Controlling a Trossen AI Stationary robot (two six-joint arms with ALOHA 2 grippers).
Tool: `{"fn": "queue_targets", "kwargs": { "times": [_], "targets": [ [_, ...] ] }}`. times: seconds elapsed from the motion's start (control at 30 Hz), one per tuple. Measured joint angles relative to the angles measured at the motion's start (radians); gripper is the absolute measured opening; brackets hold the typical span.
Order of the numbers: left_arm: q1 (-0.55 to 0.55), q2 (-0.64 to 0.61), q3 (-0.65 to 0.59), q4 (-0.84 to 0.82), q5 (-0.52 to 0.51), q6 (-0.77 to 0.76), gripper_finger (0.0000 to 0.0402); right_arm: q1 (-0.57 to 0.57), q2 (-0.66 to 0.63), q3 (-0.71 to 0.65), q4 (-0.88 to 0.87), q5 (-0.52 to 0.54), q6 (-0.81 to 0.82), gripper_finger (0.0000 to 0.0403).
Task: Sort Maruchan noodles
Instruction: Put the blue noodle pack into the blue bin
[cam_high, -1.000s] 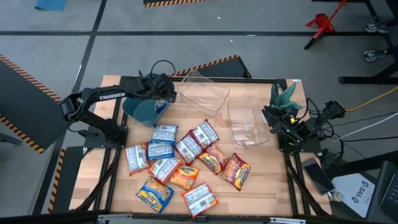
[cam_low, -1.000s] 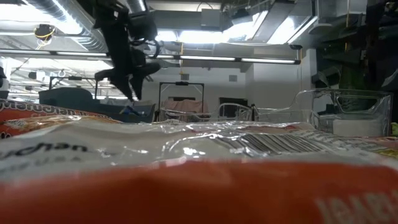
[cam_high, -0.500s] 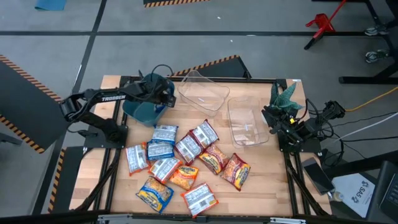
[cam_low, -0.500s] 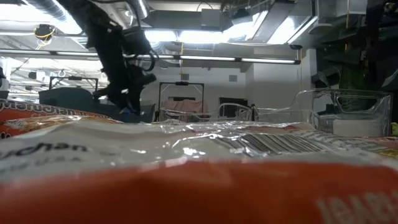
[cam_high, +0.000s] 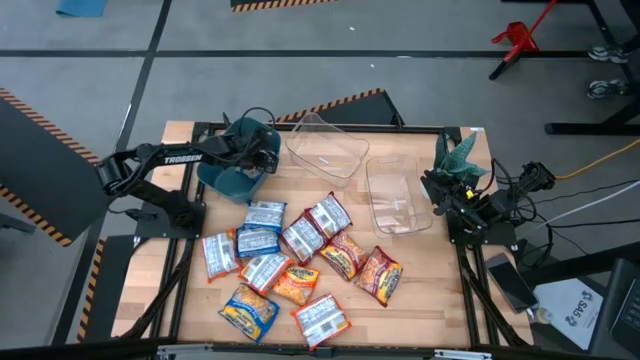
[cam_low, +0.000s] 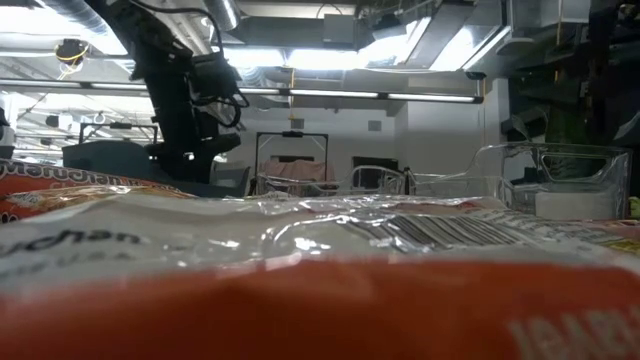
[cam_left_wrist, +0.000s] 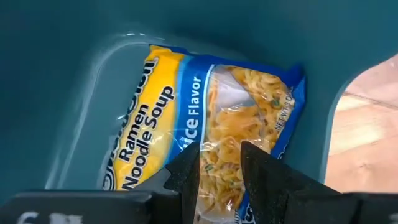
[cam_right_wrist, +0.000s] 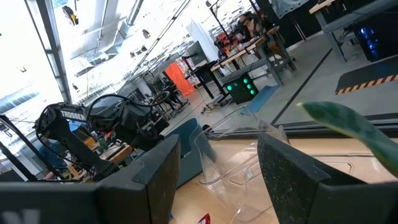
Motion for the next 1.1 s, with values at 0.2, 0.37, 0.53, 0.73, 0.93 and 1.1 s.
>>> {"fn": "queue_targets", "kwargs": {
  "times": [0.2, 0.37, 0.53, 0.73, 0.93, 1.1],
  "targets": [
    [-0.019, -0.045, 0.095, -0.078, 0.158, 0.160, 0.0110, 0.000, 0.000, 0.000, 0.000, 0.000, 0.005, 0.0205],
    [-0.100, -0.118, 0.162, -0.101, 0.380, 0.313, 0.0110, 0.000, 0.000, 0.000, 0.000, 0.003, 0.007, 0.0205],
    [-0.266, -0.147, 0.176, -0.079, 0.571, 0.319, 0.0118, 0.000, 0.000, 0.000, -0.001, 0.003, 0.007, 0.0205],
    [-0.560, -0.129, 0.178, 0.139, 0.648, 0.277, 0.0161, 0.000, 0.000, 0.000, -0.002, 0.001, 0.007, 0.0205],
    [-0.764, -0.082, 0.178, 0.339, 0.590, 0.228, 0.0218, 0.000, 0.000, 0.000, -0.003, -0.002, 0.007, 0.0205],
    [-0.879, -0.069, 0.177, 0.202, 0.609, 0.190, 0.0246, 0.000, 0.000, 0.000, -0.003, -0.003, 0.007, 0.0205]
  ]
}}
